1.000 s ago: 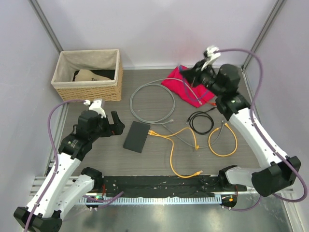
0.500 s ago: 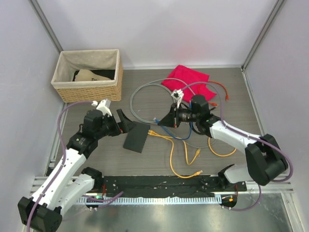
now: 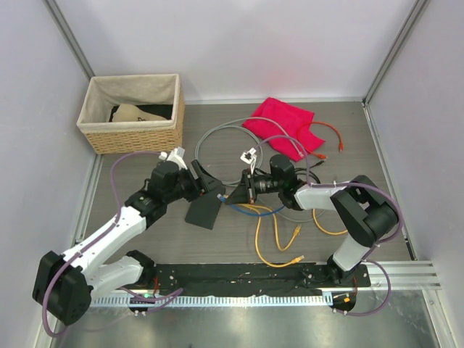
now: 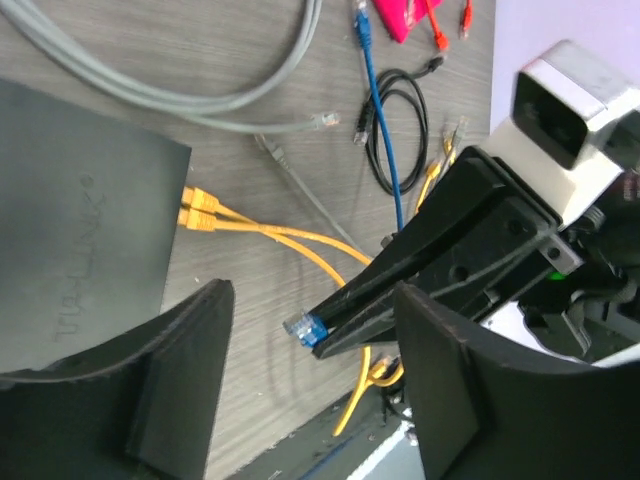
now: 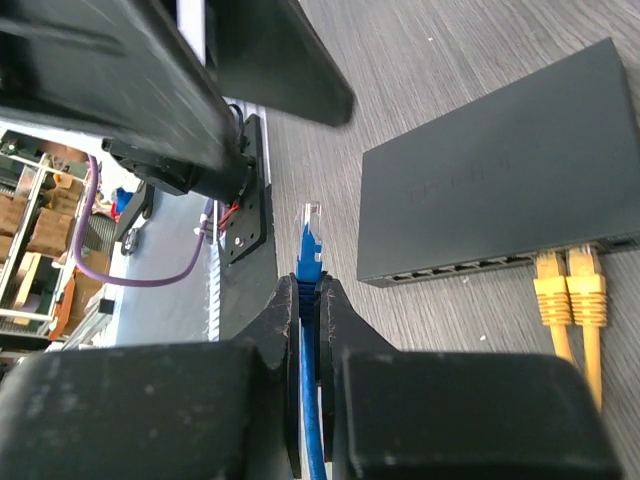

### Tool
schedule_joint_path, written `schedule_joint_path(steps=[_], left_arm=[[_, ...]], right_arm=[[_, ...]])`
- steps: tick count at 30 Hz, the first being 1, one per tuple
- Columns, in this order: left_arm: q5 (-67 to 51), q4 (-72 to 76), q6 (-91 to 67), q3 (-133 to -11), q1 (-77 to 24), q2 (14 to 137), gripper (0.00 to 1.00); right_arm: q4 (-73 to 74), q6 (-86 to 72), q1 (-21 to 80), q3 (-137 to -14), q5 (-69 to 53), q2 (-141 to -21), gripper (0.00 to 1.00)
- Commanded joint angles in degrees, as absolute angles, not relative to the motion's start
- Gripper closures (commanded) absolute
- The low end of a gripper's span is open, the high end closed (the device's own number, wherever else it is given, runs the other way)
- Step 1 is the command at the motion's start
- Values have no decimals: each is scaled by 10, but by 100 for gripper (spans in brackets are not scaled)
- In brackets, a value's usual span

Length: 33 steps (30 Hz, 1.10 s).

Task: Insert the plug into the switch port
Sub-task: Pick up the connector from the center of the board.

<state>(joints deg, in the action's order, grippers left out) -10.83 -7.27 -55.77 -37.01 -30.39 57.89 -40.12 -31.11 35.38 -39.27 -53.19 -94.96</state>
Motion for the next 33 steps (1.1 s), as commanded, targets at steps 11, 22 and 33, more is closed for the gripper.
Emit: schedule_joint_path(steps=[11,22,33], left_arm=[[-49,-22,-657,-355,-343,627,56],[-40,-38,-676,-359,-371,645,77],[23,-140,-711,-384,-373,614,100]], right_arm=[[-491,-315,367,-404,-537,-977,99],[-475,-293,369,-409,-524,-979,99],[-253,-50,416,-395,-291,-850,55]])
